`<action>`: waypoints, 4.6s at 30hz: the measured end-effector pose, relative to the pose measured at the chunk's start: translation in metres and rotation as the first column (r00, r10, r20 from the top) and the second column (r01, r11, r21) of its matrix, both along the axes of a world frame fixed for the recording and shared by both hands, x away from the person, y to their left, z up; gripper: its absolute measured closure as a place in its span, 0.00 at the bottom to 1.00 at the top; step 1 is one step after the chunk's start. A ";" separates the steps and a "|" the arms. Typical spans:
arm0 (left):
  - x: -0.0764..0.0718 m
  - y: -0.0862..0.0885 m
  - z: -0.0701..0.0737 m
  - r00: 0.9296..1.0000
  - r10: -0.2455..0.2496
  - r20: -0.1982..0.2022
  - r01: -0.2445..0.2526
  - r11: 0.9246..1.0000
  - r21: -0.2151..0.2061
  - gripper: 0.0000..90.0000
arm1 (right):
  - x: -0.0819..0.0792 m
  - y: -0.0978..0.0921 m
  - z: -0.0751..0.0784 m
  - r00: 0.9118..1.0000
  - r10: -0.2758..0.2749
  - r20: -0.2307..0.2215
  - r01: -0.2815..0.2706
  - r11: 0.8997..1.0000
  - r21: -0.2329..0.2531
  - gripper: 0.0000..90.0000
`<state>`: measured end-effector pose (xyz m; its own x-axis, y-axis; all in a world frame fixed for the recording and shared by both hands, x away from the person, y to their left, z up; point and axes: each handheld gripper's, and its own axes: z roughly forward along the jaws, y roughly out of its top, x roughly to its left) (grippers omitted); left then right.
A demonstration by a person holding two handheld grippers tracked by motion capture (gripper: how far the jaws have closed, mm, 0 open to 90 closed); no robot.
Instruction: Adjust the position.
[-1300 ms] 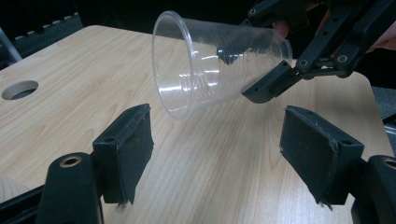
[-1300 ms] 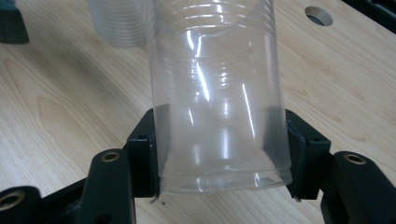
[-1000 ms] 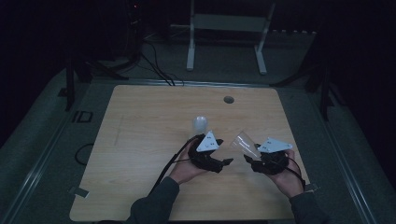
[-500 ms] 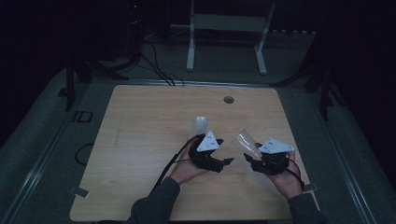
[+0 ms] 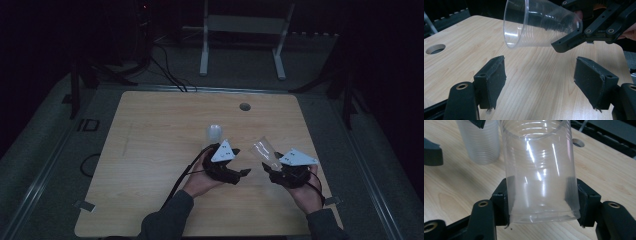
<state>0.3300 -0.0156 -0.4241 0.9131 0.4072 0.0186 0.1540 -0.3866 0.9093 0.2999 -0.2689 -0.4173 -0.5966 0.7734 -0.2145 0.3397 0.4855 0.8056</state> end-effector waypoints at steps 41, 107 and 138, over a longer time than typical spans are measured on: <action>0.002 -0.004 0.004 0.999 0.049 -0.024 -0.050 0.998 -0.033 0.28 | -0.006 -0.001 -0.010 0.988 -0.142 0.065 0.128 0.976 0.177 0.46; 0.011 -0.019 0.020 0.988 0.089 -0.124 -0.103 0.989 -0.108 0.26 | -0.025 0.002 -0.012 0.949 -0.214 0.232 0.135 0.940 0.313 0.46; 0.015 -0.034 0.035 0.982 0.053 -0.180 -0.087 0.978 -0.187 0.19 | -0.029 0.008 -0.011 0.943 -0.202 0.264 0.107 0.936 0.335 0.46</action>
<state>0.3454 -0.0492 -0.3893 0.8646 0.4503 -0.2227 0.3360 -0.1889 0.9227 0.2708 -0.2609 -0.4286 -0.4123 0.9063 -0.0926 0.1189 0.1543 0.9808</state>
